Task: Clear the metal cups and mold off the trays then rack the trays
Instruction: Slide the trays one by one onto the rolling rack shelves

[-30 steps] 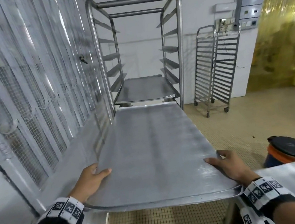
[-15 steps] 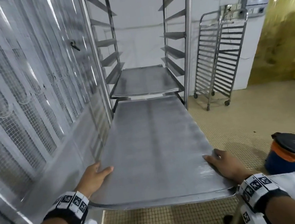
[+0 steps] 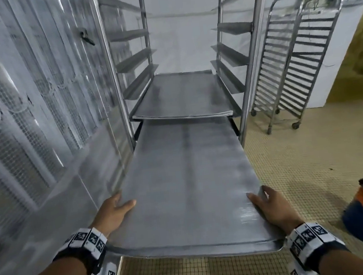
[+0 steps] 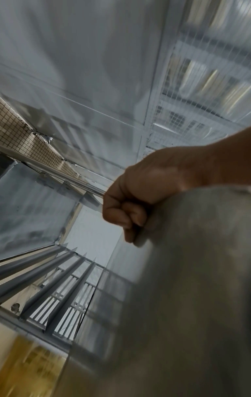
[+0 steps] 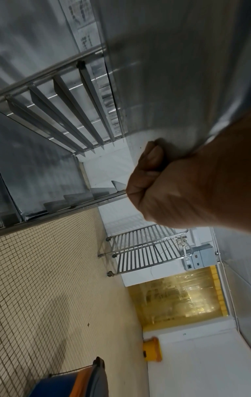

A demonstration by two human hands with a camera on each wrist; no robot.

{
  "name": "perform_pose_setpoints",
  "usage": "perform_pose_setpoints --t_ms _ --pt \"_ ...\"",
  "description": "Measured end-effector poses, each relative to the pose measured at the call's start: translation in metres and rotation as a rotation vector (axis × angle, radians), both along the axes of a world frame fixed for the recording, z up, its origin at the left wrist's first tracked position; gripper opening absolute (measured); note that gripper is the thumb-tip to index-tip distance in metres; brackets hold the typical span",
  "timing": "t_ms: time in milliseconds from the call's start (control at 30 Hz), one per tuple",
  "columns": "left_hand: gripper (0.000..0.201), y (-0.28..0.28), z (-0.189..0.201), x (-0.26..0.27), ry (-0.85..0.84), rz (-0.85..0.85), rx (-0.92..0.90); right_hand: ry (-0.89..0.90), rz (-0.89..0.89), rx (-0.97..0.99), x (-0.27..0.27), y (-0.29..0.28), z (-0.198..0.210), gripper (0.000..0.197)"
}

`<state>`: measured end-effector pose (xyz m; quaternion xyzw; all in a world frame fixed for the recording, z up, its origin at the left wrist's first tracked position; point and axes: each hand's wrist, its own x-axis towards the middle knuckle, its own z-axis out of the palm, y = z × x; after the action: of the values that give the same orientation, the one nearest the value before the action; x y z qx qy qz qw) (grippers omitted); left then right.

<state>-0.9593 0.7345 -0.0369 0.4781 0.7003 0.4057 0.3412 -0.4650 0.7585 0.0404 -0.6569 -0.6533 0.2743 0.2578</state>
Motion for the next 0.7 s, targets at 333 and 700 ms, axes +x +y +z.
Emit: perform_pose_setpoints --t_ms 333,700 --pt "0.04 0.079 0.043 0.028 -0.031 -0.022 0.044 0.04 -0.054 -0.052 -0.013 0.1 -0.015 0.04" --pt "0.035 0.182 0.042 -0.007 -0.017 -0.059 0.018 0.075 -0.121 -0.091 -0.045 0.185 -0.016 0.046"
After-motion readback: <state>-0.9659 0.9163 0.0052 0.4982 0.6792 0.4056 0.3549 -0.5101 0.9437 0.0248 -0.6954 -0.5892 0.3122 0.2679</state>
